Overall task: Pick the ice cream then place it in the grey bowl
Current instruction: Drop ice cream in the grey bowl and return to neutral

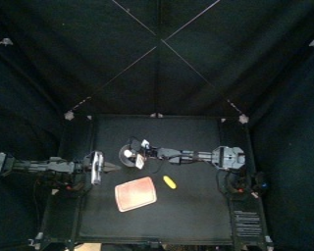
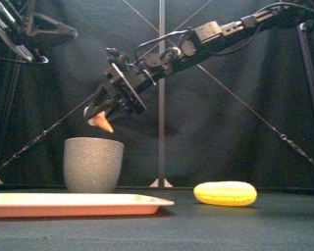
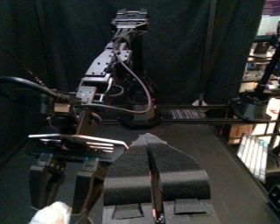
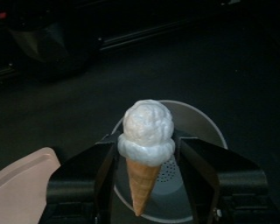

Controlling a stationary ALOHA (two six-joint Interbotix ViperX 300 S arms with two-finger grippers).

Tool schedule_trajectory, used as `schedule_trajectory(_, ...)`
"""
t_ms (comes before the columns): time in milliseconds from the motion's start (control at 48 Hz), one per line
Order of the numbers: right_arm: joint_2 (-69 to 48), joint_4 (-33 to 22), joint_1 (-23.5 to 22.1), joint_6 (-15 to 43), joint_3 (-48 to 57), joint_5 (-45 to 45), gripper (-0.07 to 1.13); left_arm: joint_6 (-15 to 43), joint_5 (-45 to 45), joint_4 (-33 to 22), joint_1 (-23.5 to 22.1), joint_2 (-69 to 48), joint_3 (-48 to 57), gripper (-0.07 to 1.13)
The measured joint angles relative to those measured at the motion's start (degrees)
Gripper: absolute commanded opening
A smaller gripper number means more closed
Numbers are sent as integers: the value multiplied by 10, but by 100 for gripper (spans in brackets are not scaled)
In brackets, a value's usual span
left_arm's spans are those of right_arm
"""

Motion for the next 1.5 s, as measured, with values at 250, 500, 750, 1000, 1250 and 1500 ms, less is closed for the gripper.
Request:
schedule_trajectory(250,12,-11,-3,2,-23,39,104,0,0,0,0,0,0,-3)
schedule_trajectory(500,-33,-26,-19,2,16,39,104,-1,0,0,0,0,0,-3)
schedule_trajectory(750,-176,-12,-23,2,135,-14,104,-1,-1,0,0,0,1,-3)
schedule_trajectory(1000,-321,9,9,1,307,-173,104,0,0,0,0,0,2,-3)
schedule_trajectory(1250,-457,4,90,-4,447,-253,104,-1,0,0,0,-1,3,-3)
schedule_trajectory(1500,-606,-1,134,-2,557,-266,104,-1,0,0,0,-1,4,-3)
